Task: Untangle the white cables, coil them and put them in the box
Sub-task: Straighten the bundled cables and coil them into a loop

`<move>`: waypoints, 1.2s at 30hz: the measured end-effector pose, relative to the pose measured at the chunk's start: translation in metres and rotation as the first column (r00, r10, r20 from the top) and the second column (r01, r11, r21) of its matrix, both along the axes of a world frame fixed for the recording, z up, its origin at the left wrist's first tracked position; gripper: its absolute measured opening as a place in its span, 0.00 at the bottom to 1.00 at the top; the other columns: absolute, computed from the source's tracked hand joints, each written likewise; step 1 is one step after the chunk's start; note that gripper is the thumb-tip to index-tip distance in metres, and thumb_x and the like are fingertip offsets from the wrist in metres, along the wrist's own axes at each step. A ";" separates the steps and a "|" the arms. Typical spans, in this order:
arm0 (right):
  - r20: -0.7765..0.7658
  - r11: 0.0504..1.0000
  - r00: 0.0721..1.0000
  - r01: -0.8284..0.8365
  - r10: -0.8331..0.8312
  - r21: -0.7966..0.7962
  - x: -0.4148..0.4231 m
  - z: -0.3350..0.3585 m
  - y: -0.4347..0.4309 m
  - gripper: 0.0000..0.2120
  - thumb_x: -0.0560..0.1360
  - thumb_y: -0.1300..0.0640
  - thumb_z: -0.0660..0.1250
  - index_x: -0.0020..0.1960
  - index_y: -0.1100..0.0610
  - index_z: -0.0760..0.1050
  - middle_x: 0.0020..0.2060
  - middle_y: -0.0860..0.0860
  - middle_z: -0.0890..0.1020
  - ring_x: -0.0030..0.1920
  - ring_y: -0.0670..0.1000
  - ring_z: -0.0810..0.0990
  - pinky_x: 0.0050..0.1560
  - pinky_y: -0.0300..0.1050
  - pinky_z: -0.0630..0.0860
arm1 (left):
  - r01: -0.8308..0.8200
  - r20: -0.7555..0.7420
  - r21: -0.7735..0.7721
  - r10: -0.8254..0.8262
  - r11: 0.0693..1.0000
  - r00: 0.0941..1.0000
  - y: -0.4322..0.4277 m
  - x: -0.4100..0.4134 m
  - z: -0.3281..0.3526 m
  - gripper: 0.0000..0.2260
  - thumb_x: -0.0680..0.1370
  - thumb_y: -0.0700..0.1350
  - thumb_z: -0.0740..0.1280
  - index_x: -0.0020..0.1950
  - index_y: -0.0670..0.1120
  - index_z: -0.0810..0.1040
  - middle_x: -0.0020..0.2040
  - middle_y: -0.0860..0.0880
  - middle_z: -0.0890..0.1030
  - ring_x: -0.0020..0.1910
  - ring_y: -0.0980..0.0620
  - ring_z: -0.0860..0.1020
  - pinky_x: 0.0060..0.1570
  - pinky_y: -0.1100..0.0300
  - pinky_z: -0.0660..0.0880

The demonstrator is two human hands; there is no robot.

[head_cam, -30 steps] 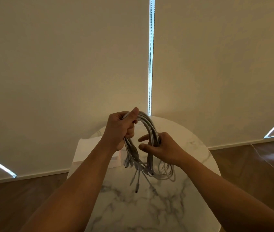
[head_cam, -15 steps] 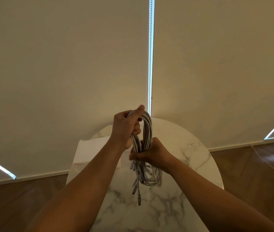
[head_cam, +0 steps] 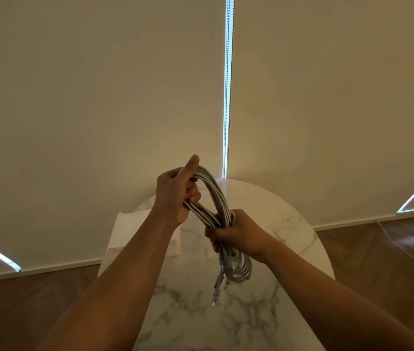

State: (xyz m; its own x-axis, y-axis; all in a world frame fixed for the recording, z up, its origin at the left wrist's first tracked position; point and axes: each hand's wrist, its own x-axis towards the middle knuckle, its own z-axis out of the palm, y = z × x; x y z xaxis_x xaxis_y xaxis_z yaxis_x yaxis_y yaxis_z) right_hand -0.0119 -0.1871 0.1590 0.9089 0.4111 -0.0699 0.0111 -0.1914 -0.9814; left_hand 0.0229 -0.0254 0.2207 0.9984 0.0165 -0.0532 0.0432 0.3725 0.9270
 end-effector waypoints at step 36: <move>-0.059 0.787 0.928 -0.344 0.367 -0.512 -0.006 0.000 -0.029 0.09 0.75 0.56 0.70 0.36 0.52 0.77 0.27 0.46 0.78 0.28 0.45 0.76 0.36 0.43 0.75 | 0.947 -0.572 -0.030 -0.783 0.319 0.245 0.049 0.016 -0.035 0.47 0.74 0.74 0.48 0.68 0.33 0.71 0.63 0.32 0.76 0.60 0.31 0.76 0.54 0.35 0.75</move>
